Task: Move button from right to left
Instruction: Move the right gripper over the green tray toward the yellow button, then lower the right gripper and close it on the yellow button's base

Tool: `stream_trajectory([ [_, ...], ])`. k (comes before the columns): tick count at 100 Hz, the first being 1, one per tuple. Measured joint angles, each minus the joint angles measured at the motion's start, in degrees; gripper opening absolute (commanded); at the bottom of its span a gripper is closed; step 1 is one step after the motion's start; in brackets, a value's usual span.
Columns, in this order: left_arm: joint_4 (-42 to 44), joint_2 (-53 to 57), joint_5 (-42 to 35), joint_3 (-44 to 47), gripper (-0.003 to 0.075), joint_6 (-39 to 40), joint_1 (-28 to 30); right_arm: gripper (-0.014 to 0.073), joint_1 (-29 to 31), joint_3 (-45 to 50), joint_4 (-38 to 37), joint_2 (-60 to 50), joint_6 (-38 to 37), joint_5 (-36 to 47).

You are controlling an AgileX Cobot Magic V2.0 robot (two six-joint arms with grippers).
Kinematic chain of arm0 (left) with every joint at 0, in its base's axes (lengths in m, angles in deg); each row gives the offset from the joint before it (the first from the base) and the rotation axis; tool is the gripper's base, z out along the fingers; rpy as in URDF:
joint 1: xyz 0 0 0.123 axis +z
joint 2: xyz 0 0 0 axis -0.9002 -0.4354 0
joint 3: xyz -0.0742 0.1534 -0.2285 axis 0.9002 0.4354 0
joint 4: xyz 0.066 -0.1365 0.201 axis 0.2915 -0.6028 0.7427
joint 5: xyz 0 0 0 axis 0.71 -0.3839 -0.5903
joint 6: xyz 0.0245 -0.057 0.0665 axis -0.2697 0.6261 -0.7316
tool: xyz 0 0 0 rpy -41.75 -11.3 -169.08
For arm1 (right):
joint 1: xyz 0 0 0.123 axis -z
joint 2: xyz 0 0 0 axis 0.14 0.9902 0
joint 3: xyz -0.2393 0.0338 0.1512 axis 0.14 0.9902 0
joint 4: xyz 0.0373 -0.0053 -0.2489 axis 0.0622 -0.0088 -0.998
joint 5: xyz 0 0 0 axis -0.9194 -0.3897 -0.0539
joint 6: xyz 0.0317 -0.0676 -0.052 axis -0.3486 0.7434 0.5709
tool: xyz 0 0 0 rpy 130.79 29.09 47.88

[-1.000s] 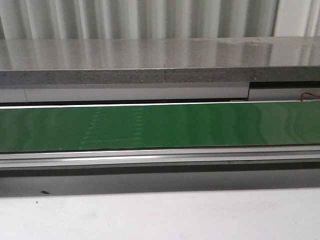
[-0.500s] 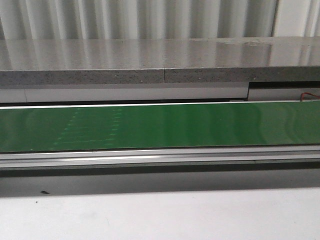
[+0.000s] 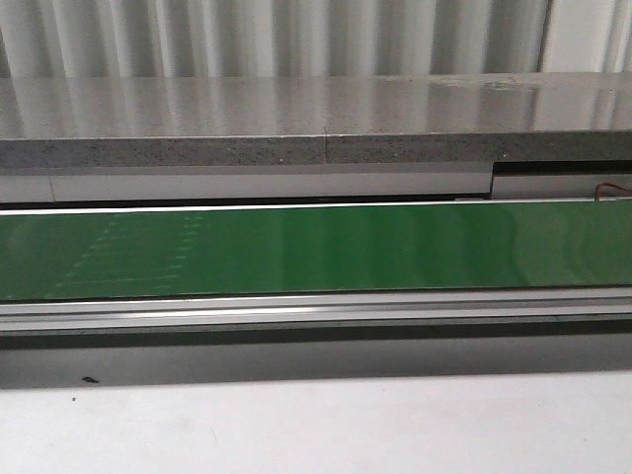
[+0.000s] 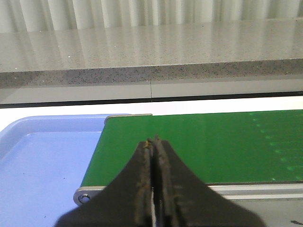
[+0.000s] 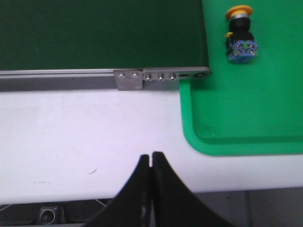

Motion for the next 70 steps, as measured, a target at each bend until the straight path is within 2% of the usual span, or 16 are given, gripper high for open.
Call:
stream_trajectory([
  [16, 0.0, 0.0, 0.0, 0.0, -0.0021, 0.0, 0.0, 0.0492, 0.0, -2.4, 1.8, 3.6, 0.1, -1.0],
  [23, 0.0, 0.0, 0.0, 0.0, -0.0021, 0.0, 0.0, 0.0586, 0.0, -3.3, 2.4, 4.8, 0.1, -1.3],
  [53, 0.0, 0.0, 0.0, 0.0, -0.0021, 0.0, 0.0, 0.0592, 0.4, -8.6, 3.4, 13.4, 0.0, -1.9],
  [70, 0.0, 0.0, 0.0, 0.0, -0.0021, 0.0, 0.0, 0.0592, 5.9, -12.4, 2.7, 20.5, 0.0, -2.0],
])
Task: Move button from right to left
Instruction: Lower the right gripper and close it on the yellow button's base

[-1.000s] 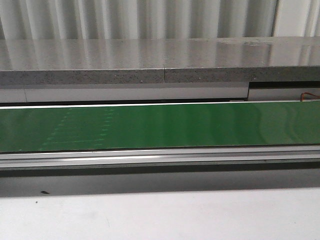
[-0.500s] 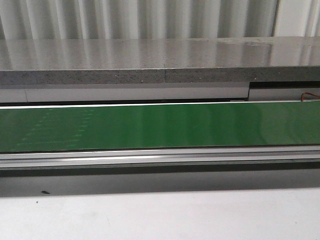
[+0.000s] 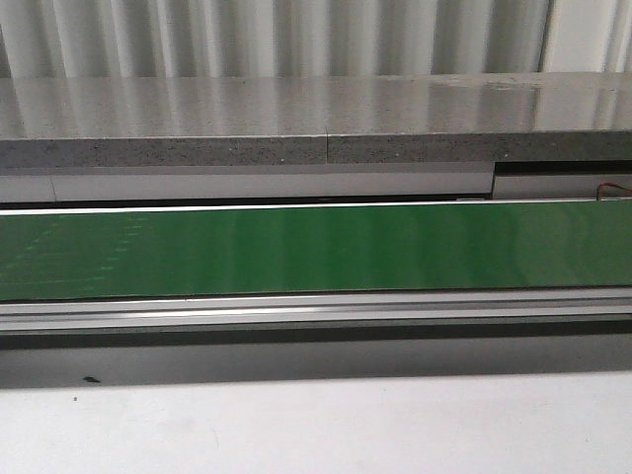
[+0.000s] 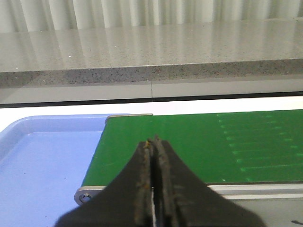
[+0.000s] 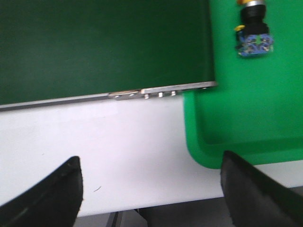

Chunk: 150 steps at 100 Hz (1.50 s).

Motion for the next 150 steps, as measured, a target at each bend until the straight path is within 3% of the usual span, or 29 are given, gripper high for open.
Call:
stream_trajectory([
  [28, 0.0, 0.0, 0.0, 0.0, -0.0021, 0.0, 0.0, 0.0592, 16.9, -7.2, -0.8, 11.3, 0.1, -0.1],
  [44, 0.0, 0.0, 0.0, 0.0, -0.0021, 0.0, 0.0, 0.0592, 22.7, -10.5, -0.9, 17.4, 0.0, 0.3],
  [84, 0.0, 0.0, 0.0, 0.0, -0.0021, 0.0, 0.0, 0.0592, 23.7, -17.4, -0.2, 33.3, 6.6, 2.4],
  [115, 0.0, 0.0, 0.0, 0.0, -0.0021, 0.0, 0.0, 0.0592, 23.6, -23.3, 4.7, 43.1, 18.4, 2.5],
  [150, 0.0, 0.0, 0.0, 0.0, -0.0021, 0.0, 0.0, 0.0592, 21.6, -26.8, 5.5, 52.0, 26.5, 3.2],
])
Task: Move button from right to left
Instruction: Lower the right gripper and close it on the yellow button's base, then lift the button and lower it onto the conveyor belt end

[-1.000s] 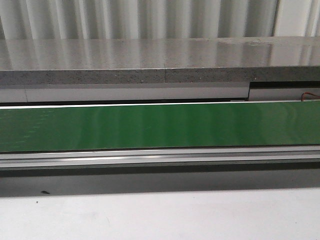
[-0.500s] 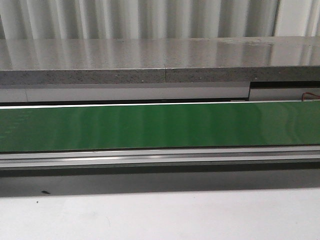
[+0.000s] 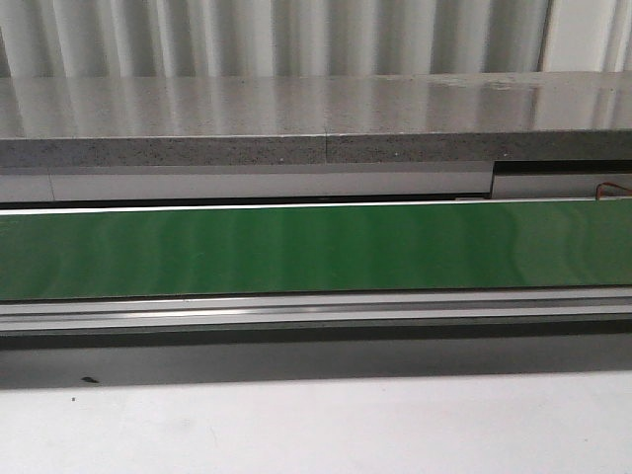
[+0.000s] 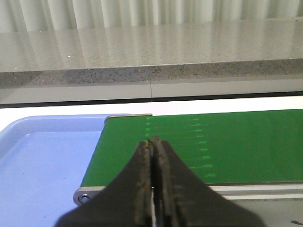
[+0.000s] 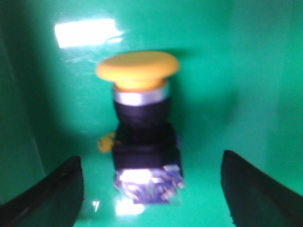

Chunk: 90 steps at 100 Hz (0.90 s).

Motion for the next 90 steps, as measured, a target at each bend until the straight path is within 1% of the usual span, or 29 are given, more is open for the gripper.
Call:
stream_trajectory([
  [16, 0.0, 0.0, 0.0, 0.0, -0.0021, 0.0, 0.0, 0.0591, -0.9, -0.8, 0.2, 2.6, 1.0, 0.3],
  [21, 0.0, 0.0, 0.0, 0.0, -0.0021, 0.0, 0.0, 0.0579, -0.9, -1.1, 0.2, 3.2, 1.0, 0.4],
  [26, 0.0, 0.0, 0.0, 0.0, -0.0021, 0.0, 0.0, 0.0527, -0.9, -1.2, 0.2, 3.5, 1.1, 0.4],
  [33, 0.0, 0.0, 0.0, 0.0, -0.0021, 0.0, 0.0, 0.0407, -0.9, -1.2, -0.1, 3.4, 1.1, 0.4],
  [38, 0.0, 0.0, 0.0, 0.0, -0.0021, 0.0, 0.0, 0.0304, -0.9, -1.2, -0.2, 3.4, 1.1, 0.4],
  [43, 0.0, 0.0, 0.0, 0.0, -0.0021, 0.0, 0.0, 0.0230, -0.9, -1.2, -0.4, 3.4, 1.1, 0.4],
  [50, 0.0, 0.0, 0.0, 0.0, -0.0021, 0.0, 0.0, 0.0171, -0.9, -1.3, -0.5, 3.4, 1.1, 0.4],
  [71, 0.0, 0.0, 0.0, 0.0, -0.0020, 0.0, 0.0, 0.0163, -0.9, -5.0, -0.7, 3.0, 1.1, -2.2],
  [90, 0.0, 0.0, 0.0, 0.0, -0.0020, 0.0, 0.0, 0.0163, -2.4, -7.3, 0.0, -3.0, 1.1, -5.3],
])
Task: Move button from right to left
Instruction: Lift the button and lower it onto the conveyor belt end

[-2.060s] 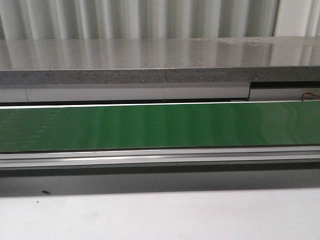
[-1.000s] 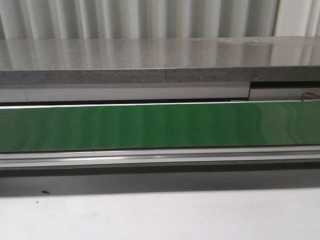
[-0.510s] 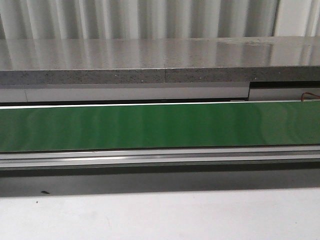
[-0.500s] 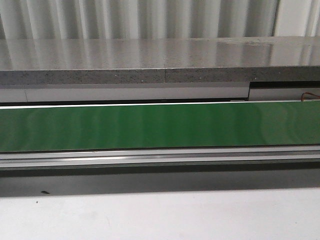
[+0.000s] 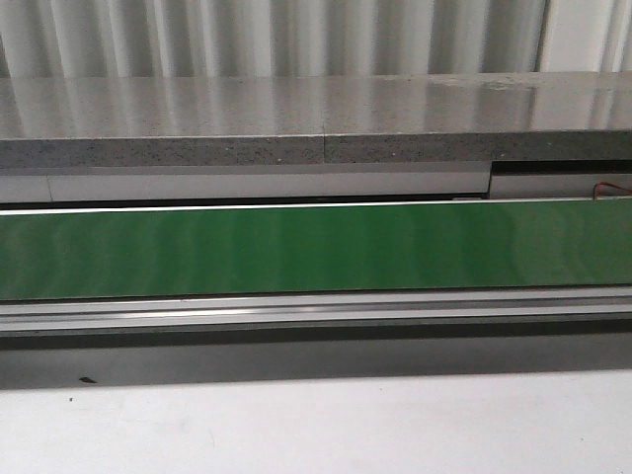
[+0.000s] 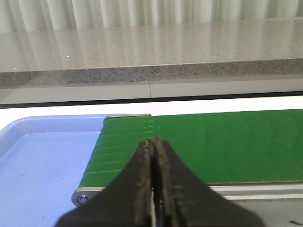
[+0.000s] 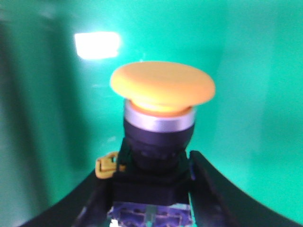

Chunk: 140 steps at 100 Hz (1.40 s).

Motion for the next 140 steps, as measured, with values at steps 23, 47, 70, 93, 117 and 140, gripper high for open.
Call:
stream_trajectory([
  [23, 0.0, 0.0, 0.0, 0.0, -0.0021, 0.0, 0.0, 0.0163, -5.2, -0.1, 2.8, -7.3, -2.0, -3.5],
  [47, 0.0, 0.0, 0.0, 0.0, -0.0020, 0.0, 0.0, 0.0163, -11.1, 1.6, 3.3, -8.6, -9.0, -6.6],
  [70, 0.0, 0.0, 0.0, 0.0, -0.0021, 0.0, 0.0, 0.0163, -16.9, 9.2, 3.5, -8.6, -12.5, -3.5],
  [93, 0.0, 0.0, 0.0, 0.0, -0.0021, 0.0, 0.0, 0.0408, -17.9, 12.1, 3.7, -8.6, -13.4, 0.2],
  [117, 0.0, 0.0, 0.0, 0.0, -0.0020, 0.0, 0.0, 0.0573, -17.9, 12.1, 4.6, -9.5, -13.2, 1.7],
  [140, 0.0, 0.0, 0.0, 0.0, -0.0021, 0.0, 0.0, 0.0568, -19.3, 14.8, 5.2, -15.7, -12.3, 3.6],
])
